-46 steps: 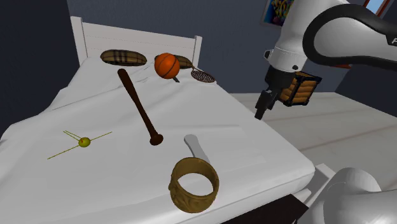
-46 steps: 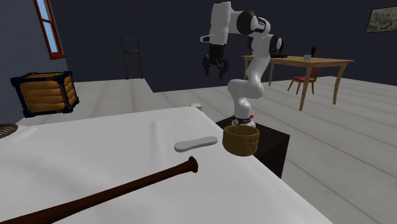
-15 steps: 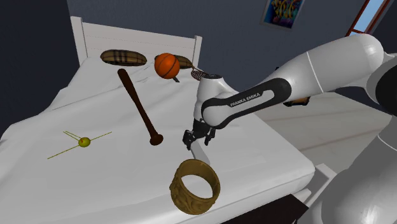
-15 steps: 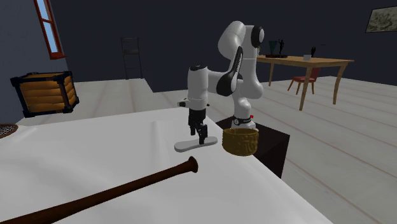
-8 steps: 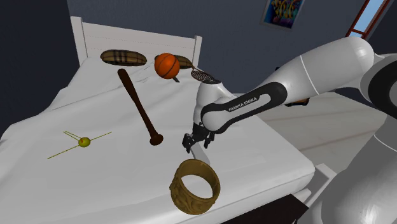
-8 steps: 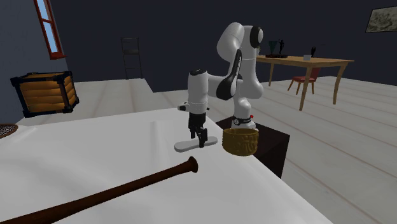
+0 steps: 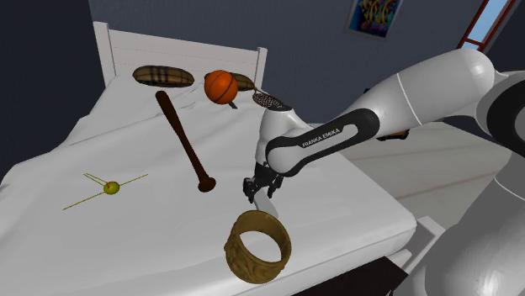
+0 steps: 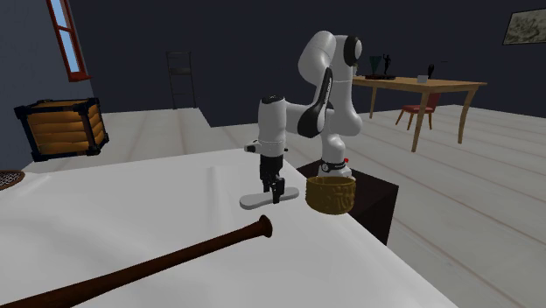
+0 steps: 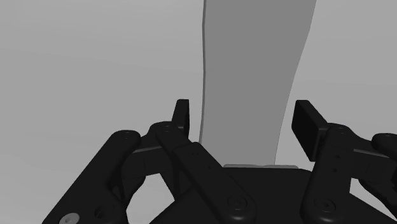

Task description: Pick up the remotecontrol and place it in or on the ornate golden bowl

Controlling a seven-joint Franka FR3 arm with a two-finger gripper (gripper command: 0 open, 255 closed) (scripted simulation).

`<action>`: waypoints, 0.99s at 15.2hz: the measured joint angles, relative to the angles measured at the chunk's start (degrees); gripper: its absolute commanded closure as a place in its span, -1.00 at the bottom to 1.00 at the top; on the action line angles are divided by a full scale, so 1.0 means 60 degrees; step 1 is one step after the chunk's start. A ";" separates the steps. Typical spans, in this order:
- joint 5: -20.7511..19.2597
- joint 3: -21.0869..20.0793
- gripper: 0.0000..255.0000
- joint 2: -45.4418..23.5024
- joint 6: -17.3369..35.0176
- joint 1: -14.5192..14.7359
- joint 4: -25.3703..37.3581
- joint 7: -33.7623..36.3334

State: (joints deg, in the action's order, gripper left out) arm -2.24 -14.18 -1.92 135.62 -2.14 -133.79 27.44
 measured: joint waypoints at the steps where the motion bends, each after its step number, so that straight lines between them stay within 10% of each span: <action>1: 0.0000 0.0000 1.00 0.0000 0.0000 0.0000 0.0000 0.0000; 15: 0.0264 0.0002 1.00 0.0722 -0.1133 -0.0004 0.0437 -0.0204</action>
State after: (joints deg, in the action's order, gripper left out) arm -0.66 -14.17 2.41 128.82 -2.16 -131.17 26.21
